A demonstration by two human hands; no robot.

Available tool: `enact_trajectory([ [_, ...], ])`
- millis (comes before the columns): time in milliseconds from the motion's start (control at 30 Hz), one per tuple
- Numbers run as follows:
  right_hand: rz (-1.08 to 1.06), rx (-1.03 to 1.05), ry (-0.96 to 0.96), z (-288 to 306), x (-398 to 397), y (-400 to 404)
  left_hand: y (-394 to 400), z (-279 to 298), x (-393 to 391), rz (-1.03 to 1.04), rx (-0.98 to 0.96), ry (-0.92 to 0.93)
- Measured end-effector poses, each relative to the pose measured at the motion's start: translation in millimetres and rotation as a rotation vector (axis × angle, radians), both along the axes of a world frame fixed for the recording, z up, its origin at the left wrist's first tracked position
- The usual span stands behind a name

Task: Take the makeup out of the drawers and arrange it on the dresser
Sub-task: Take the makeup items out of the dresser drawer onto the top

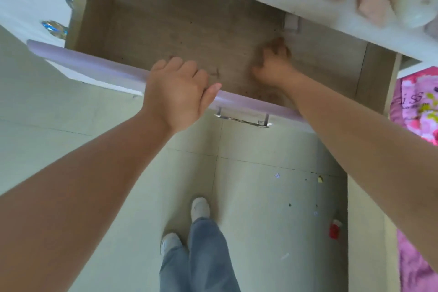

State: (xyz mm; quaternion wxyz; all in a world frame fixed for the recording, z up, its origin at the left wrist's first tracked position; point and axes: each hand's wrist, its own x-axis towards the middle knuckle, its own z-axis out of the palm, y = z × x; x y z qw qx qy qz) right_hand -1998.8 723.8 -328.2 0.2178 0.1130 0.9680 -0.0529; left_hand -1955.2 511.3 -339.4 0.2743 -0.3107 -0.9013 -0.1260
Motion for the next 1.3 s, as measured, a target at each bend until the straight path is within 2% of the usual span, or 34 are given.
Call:
enact_trajectory([
  [133, -0.163, 0.064, 0.094, -11.6, -20.9, 7.9, 1.0, -5.7, -1.9, -0.007, 0.001, 0.073],
  [267, -0.210, 0.129, 0.161, -14.1, -45.8, 15.9, 0.7, -1.5, -10.4, -0.075, 0.039, 0.116],
  [367, -0.266, 0.096, 0.248, -15.5, -61.5, 19.8, 0.1, 0.0, -16.0, -0.143, 0.051, 0.078],
  [467, -0.310, 0.152, 0.296, -15.9, -60.4, 16.7, -1.9, 0.6, -15.7, -0.142, 0.005, 0.063],
  [533, -0.232, 0.204, 0.278, -14.8, -49.3, 13.1, -4.2, 1.9, -14.1, -0.136, -0.033, 0.029],
  [633, -0.001, 0.170, 0.222, -14.3, -29.7, 7.9, -6.1, 7.9, -9.1, -0.134, -0.097, -0.076],
  [733, 0.041, 0.126, 0.154, -6.8, -16.7, 9.1, -8.1, 16.4, -3.1, -0.116, -0.175, -0.172],
  [833, 0.104, -0.022, 0.095, 15.0, 6.4, 4.6, -17.9, 31.9, 7.8, -0.102, -0.317, -0.286],
  [967, 0.150, -0.145, 0.199, 76.3, 27.5, 12.0, -28.8, 64.9, 11.5, -0.054, -0.388, -0.458],
  [1133, 0.134, -0.129, 0.360, 160.5, 5.9, 53.3, 9.7, 125.4, -15.0, 0.014, -0.348, -0.522],
  [1300, 0.064, -0.229, 0.486, 184.2, -42.1, 94.7, 70.2, 145.2, -57.8, 0.046, -0.291, -0.567],
])
